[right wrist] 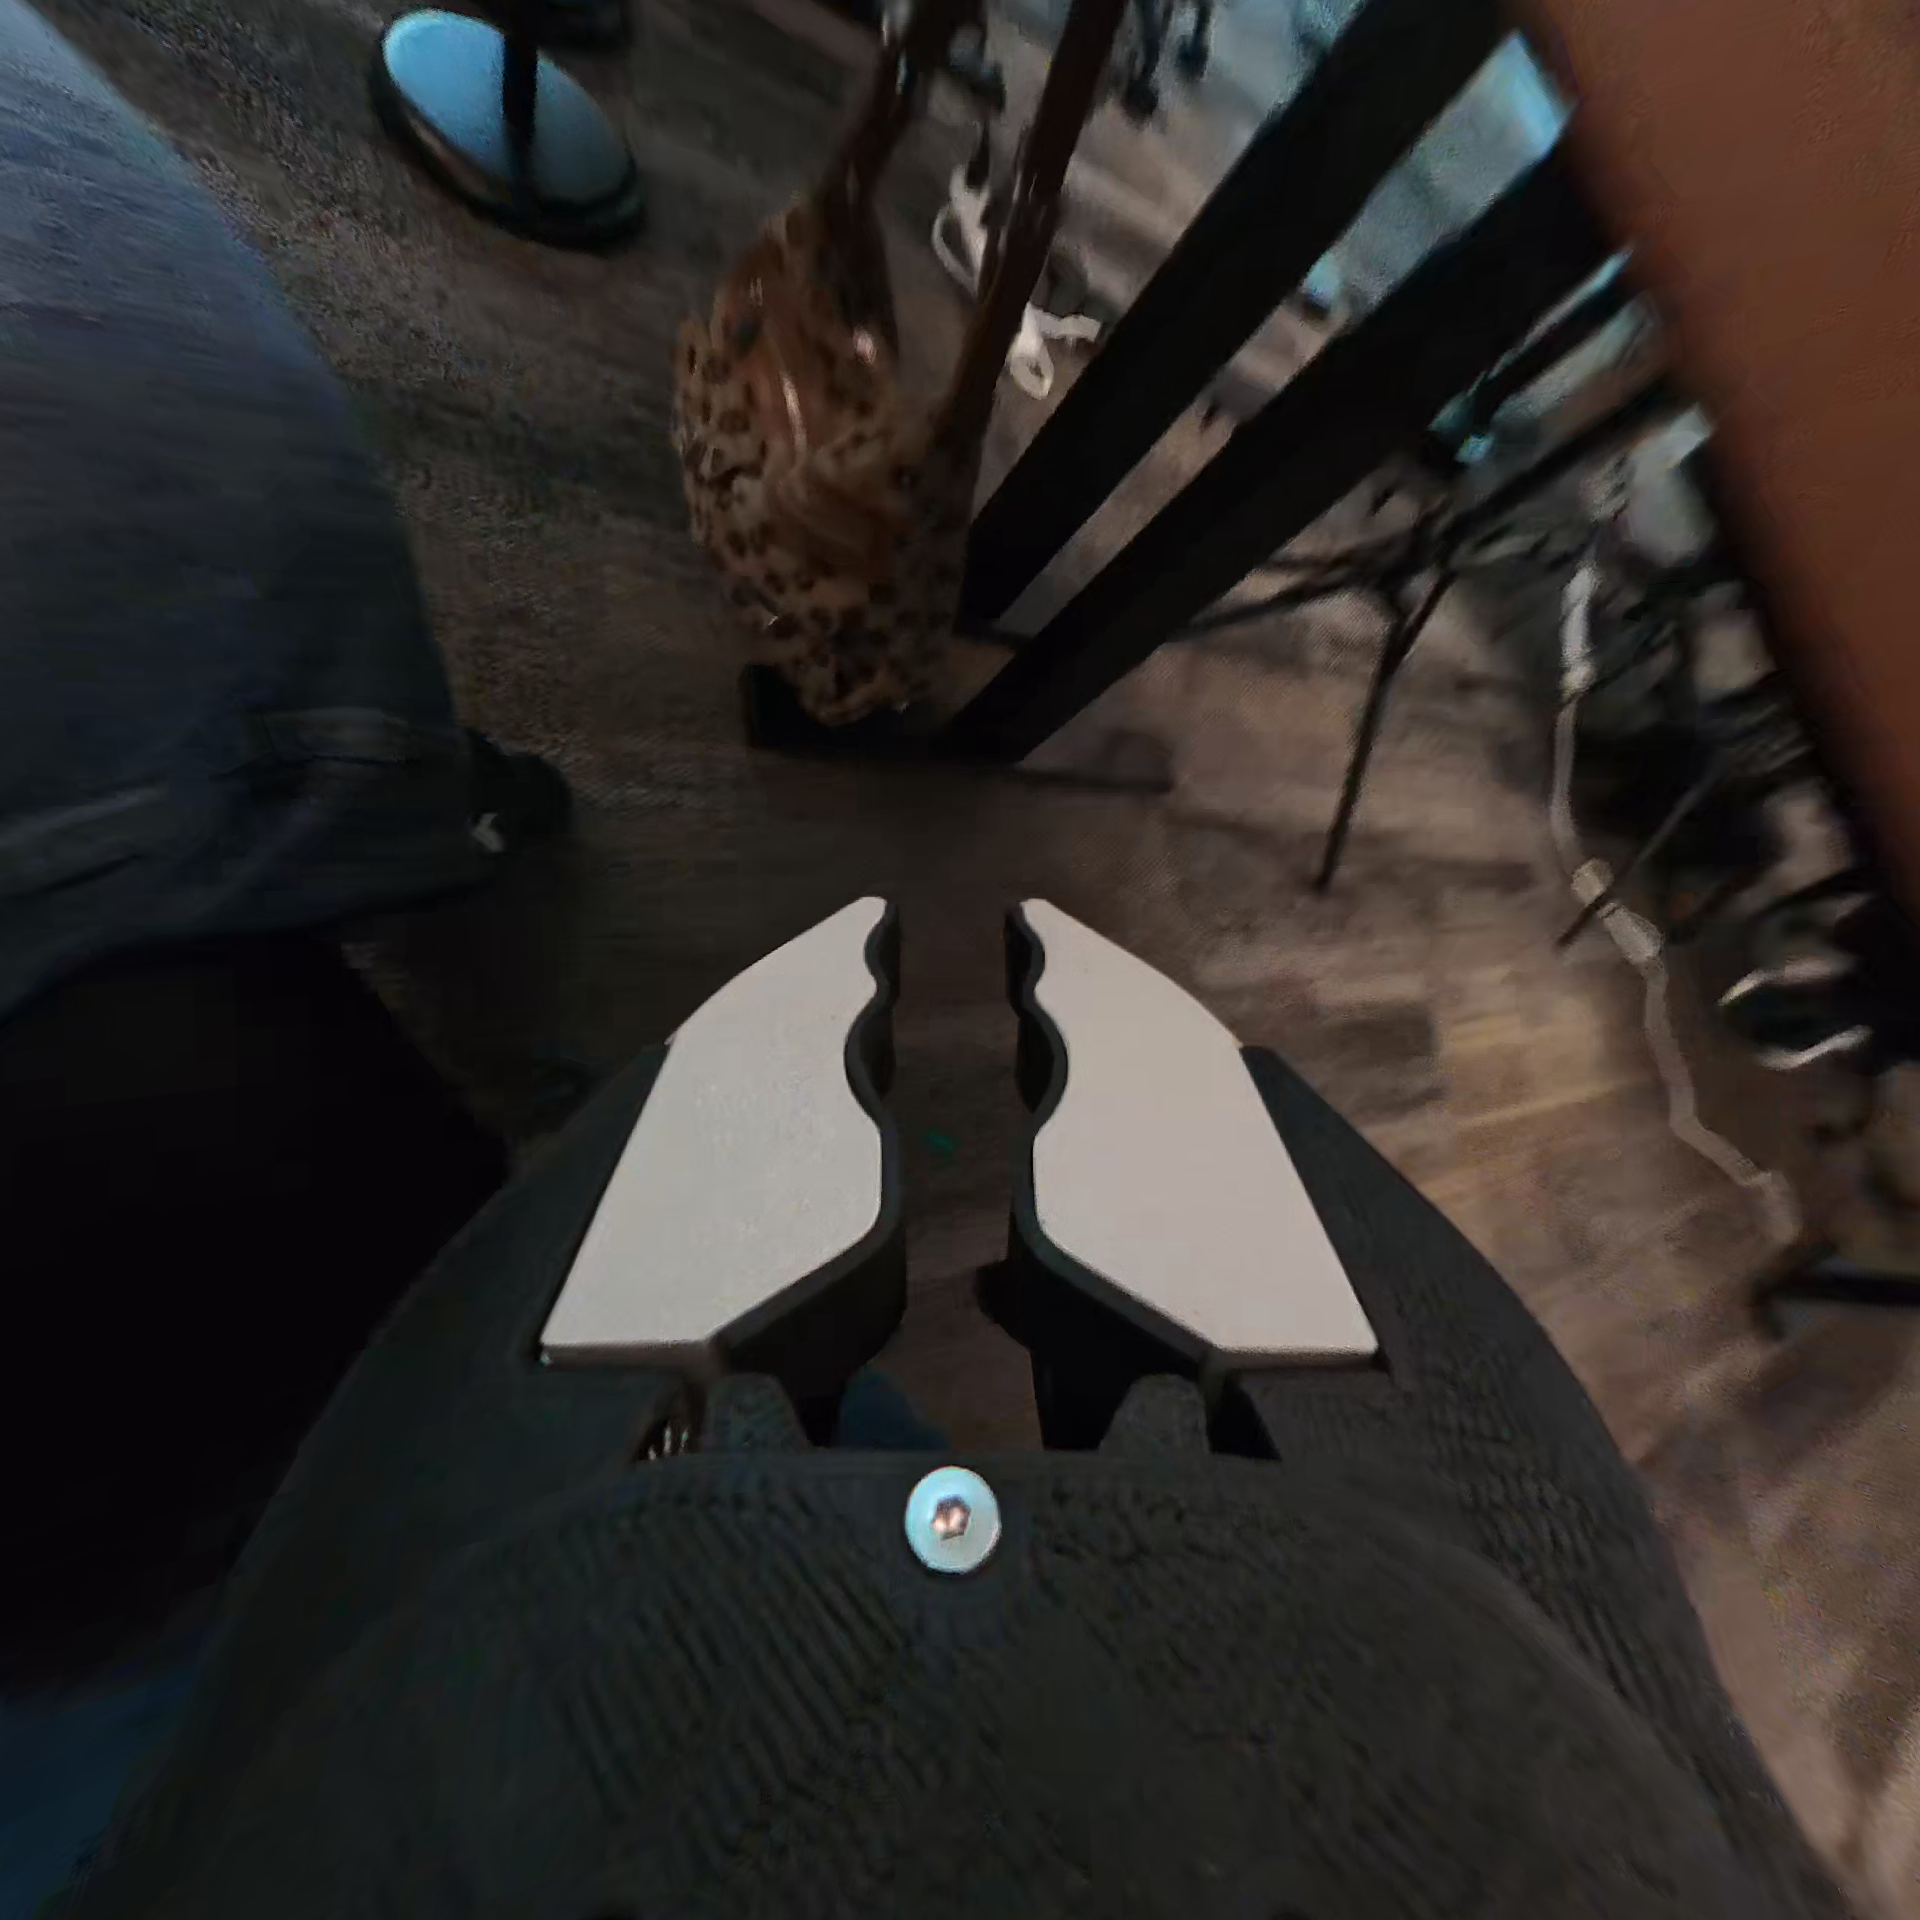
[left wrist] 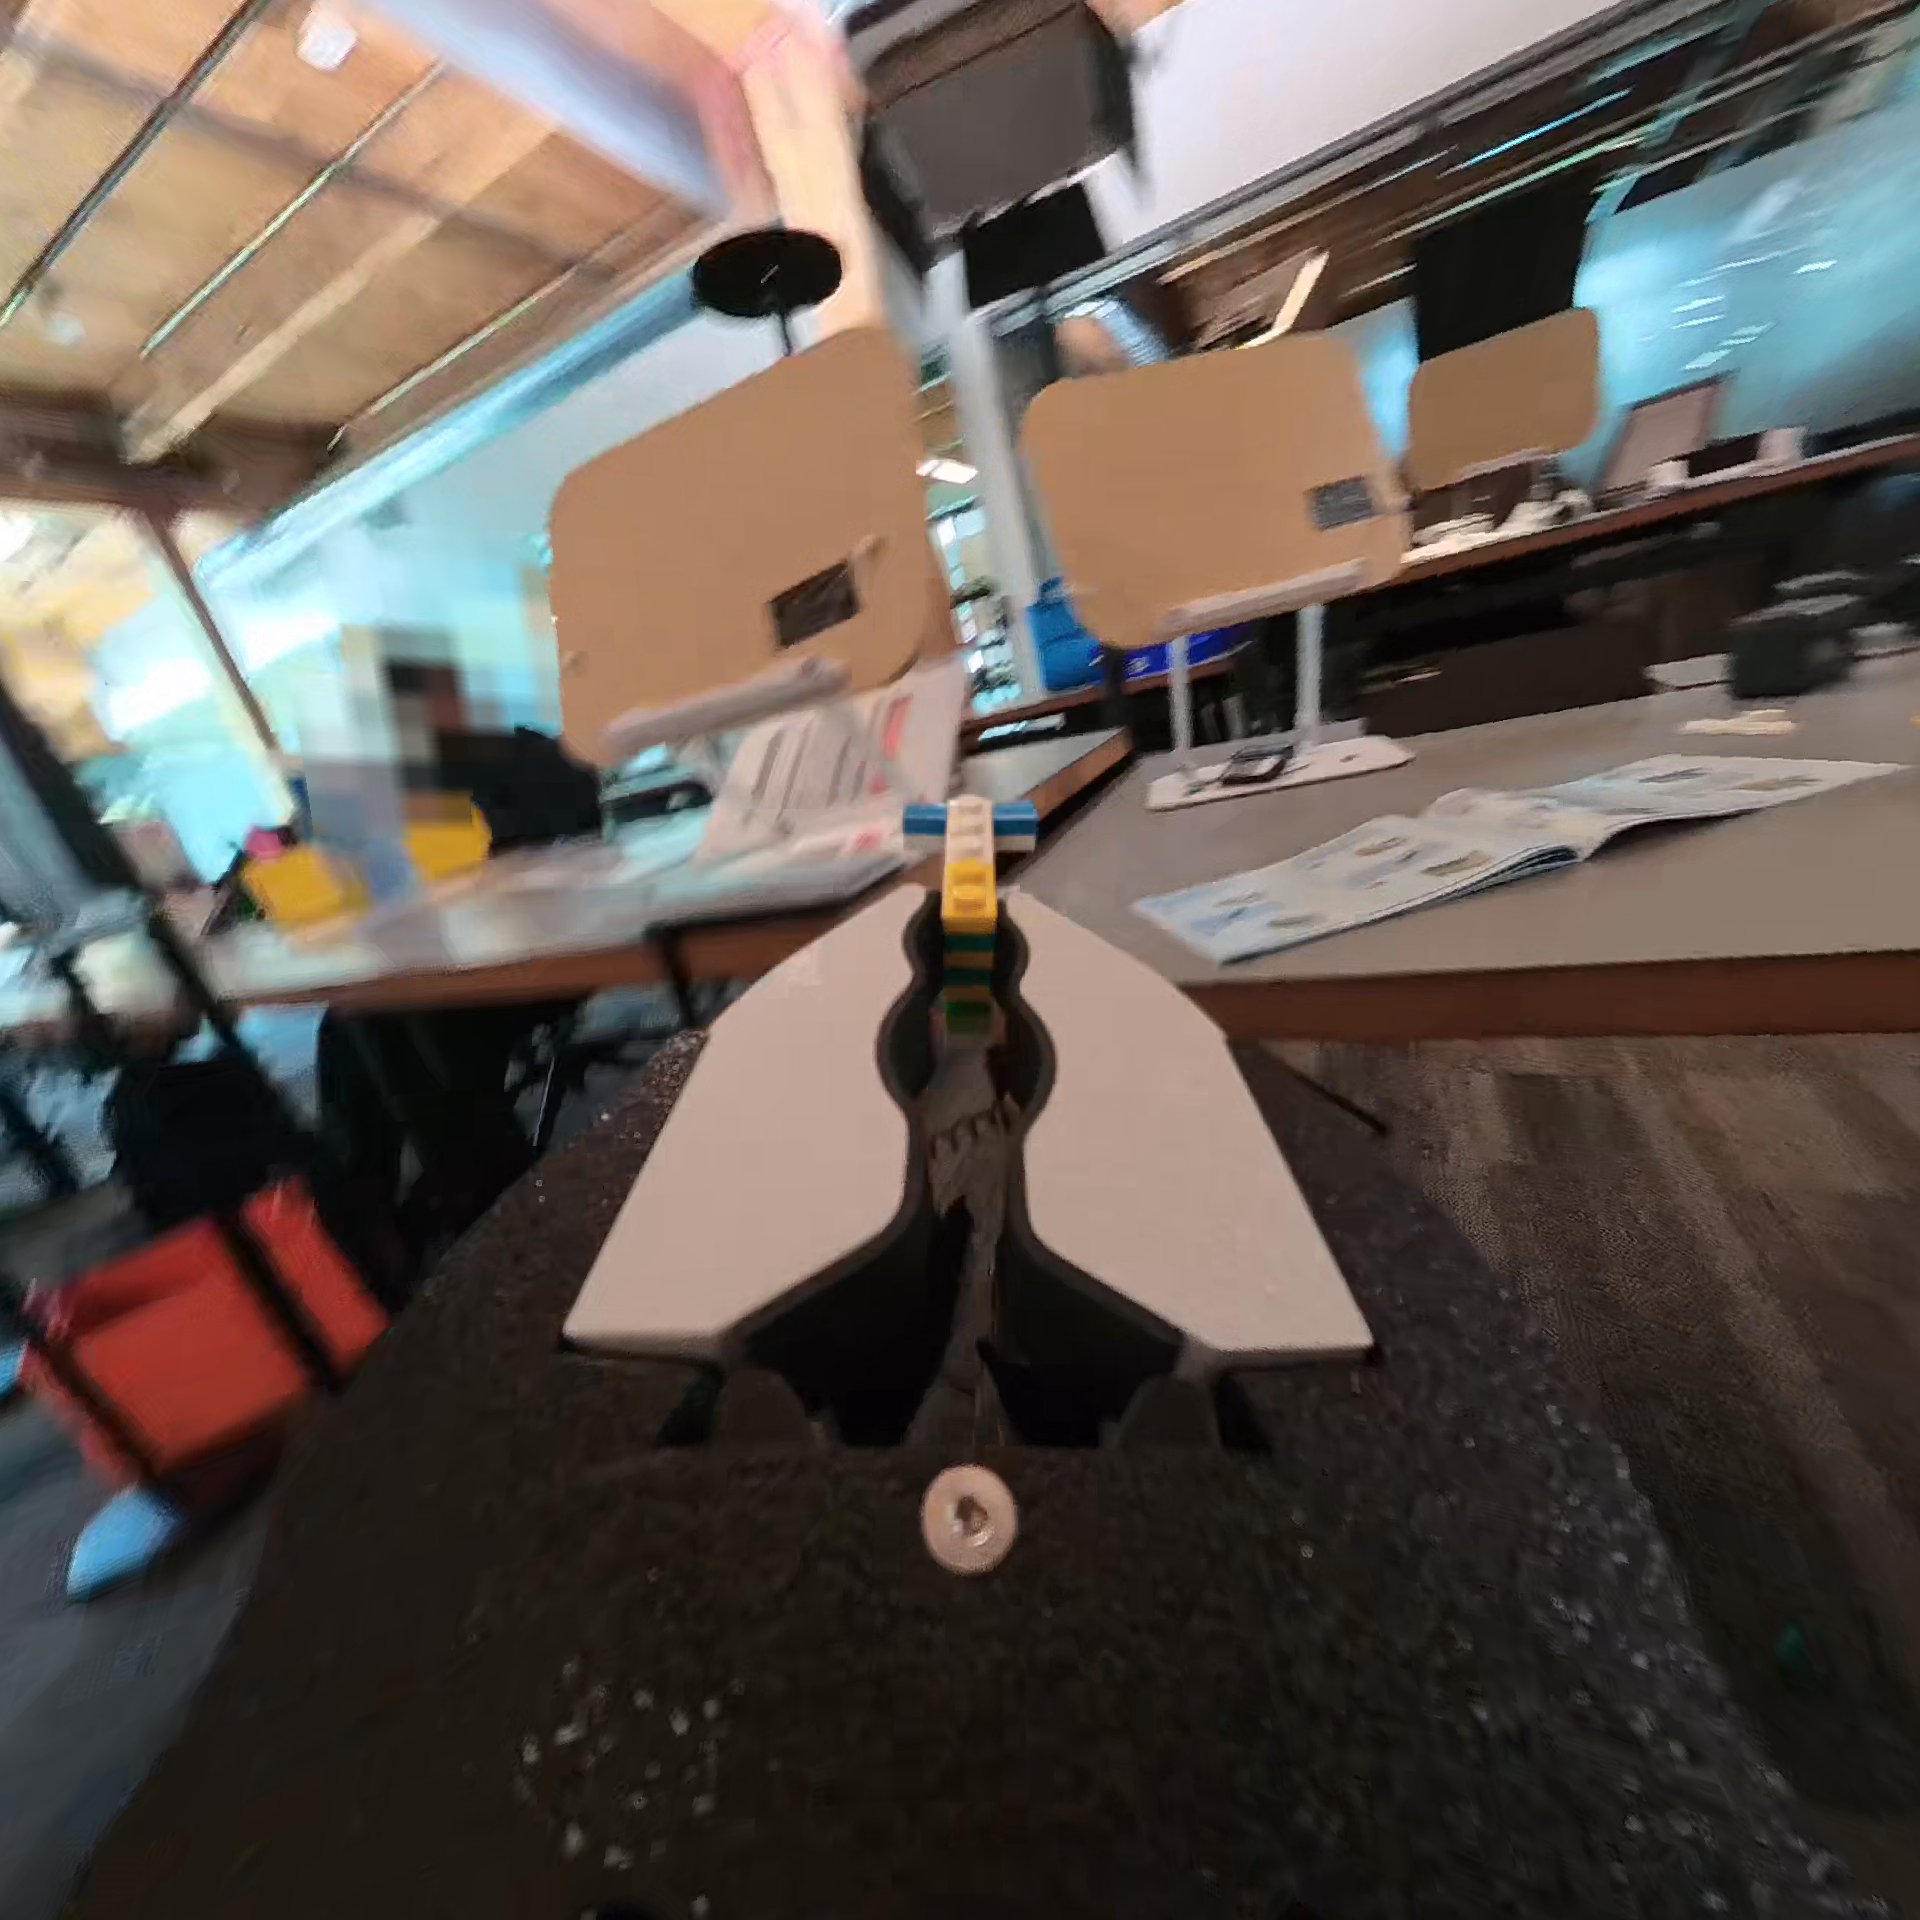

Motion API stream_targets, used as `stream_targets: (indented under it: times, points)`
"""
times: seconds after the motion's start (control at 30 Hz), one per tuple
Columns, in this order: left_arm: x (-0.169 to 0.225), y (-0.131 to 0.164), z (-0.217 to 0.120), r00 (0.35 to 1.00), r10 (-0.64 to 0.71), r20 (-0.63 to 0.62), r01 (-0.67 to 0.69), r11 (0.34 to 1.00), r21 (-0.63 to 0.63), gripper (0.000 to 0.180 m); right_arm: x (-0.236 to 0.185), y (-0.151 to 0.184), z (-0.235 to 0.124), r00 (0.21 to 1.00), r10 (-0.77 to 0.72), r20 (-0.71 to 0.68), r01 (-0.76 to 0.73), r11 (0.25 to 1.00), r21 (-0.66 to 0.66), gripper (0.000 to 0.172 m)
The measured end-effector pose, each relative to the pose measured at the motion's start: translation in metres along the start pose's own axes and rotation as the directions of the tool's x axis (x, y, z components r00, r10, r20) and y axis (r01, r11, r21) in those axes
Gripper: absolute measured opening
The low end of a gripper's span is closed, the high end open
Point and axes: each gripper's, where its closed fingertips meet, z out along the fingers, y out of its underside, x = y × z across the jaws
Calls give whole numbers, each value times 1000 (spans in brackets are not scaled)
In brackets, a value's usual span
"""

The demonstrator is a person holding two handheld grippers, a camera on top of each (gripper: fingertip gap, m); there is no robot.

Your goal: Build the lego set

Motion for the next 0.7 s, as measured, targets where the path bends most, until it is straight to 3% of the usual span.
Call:
stream_targets:
  times: [0.03, 0.17, 0.23, 0.33, 0.47, 0.5, 0.57, 0.7]
  points:
    - [-11, 10, -17, 998, -40, 51, 41, 999, -35, 9, -6, 10, 16, 999, 51, 18, -51, 998, -34, 19]
    - [-36, 21, -84, 976, -53, 210, 77, 991, -108, 8, -25, 49, 94, 947, 308, 94, -288, 941, -179, 19]
    - [-39, 22, -113, 967, -17, 252, 53, 989, -137, 9, -44, 85, 141, 840, 523, 142, -463, 828, -316, 22]
    - [-50, 28, -148, 948, 1, 319, 58, 983, -176, 9, -64, 161, 211, 535, 844, 32, -729, 481, -487, 29]
    - [-70, 59, -194, 905, 19, 424, 118, 948, -296, 9, -53, 290, 292, 78, 952, -295, -925, -41, -378, 14]
    - [-74, 68, -206, 893, 41, 448, 125, 934, -334, 9, -48, 320, 308, -12, 942, -337, -937, -128, -324, 14]
    - [-84, 84, -226, 863, 69, 501, 153, 909, -389, 9, -42, 368, 333, -122, 915, -386, -936, -235, -261, 15]
    - [-104, 118, -239, 814, 66, 577, 235, 871, -432, 9, -28, 422, 366, -314, 858, -407, -899, -406, -164, 13]
